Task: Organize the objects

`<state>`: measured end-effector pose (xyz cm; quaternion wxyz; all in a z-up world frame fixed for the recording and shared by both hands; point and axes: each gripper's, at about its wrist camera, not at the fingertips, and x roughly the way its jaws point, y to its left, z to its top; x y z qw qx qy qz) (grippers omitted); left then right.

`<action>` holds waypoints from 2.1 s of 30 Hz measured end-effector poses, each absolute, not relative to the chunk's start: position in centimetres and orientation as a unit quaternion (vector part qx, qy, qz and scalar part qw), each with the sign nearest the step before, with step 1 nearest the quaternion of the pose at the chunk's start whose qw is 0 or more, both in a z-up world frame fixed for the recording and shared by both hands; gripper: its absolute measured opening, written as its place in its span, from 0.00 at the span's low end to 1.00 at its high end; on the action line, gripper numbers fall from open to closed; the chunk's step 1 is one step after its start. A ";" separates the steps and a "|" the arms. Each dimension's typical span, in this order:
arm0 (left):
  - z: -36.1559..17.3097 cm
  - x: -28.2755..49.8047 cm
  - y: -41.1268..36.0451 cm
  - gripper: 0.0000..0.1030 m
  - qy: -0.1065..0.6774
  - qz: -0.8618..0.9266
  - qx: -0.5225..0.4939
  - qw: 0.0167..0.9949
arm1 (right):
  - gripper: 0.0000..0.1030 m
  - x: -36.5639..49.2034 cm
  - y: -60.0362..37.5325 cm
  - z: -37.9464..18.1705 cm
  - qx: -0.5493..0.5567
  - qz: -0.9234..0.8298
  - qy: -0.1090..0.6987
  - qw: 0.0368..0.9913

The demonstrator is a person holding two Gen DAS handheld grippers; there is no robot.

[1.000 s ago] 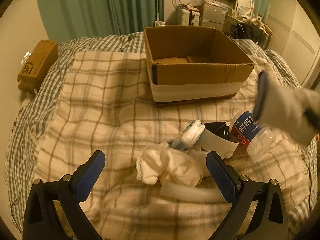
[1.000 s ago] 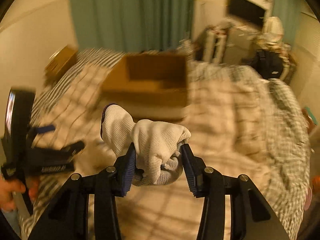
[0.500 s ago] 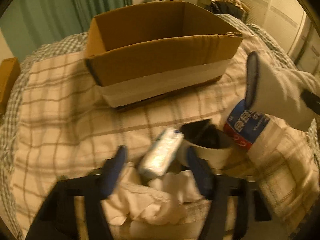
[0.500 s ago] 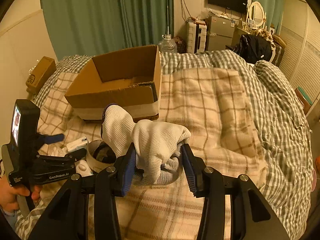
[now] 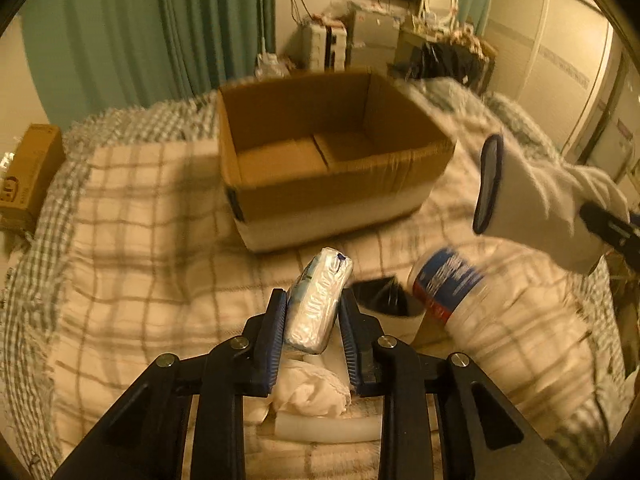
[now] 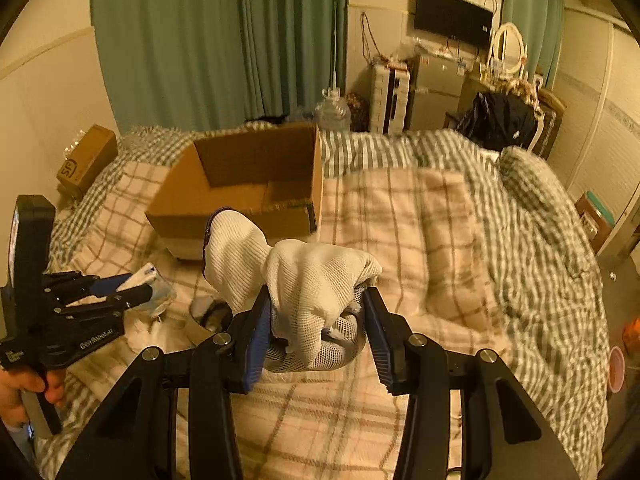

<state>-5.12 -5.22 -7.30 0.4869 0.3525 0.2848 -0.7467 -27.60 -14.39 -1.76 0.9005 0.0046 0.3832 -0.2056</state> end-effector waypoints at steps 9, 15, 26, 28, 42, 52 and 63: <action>-0.2 -4.6 -7.3 0.26 0.246 -0.764 0.302 0.514 | 0.42 -25.5 -12.2 3.7 -0.023 -0.185 0.336 0.923; 2.0 -5.5 -11.7 0.26 0.230 -0.768 0.282 0.527 | 0.42 -20.9 -12.3 5.7 -0.034 -0.168 0.313 0.934; -1.6 -7.5 -21.2 0.15 0.265 -0.755 0.279 0.531 | 0.42 -11.3 -16.9 2.8 -0.005 -0.156 0.317 0.935; -2.7 -7.7 -22.2 0.15 0.269 -0.749 0.284 0.535 | 0.42 -10.1 -17.7 1.6 0.001 -0.158 0.323 0.933; -3.3 -6.9 -19.8 0.80 0.261 -0.738 0.284 0.554 | 0.77 -10.9 -19.6 0.7 0.062 -0.141 0.302 0.941; 0.6 -3.1 -10.2 0.95 0.261 -0.727 0.256 0.581 | 0.80 -20.0 -15.7 6.5 0.007 -0.164 0.290 0.943; -5.4 -0.7 -5.1 0.95 0.307 -0.684 0.280 0.600 | 0.89 -25.4 -13.0 1.6 -0.013 -0.191 0.348 0.918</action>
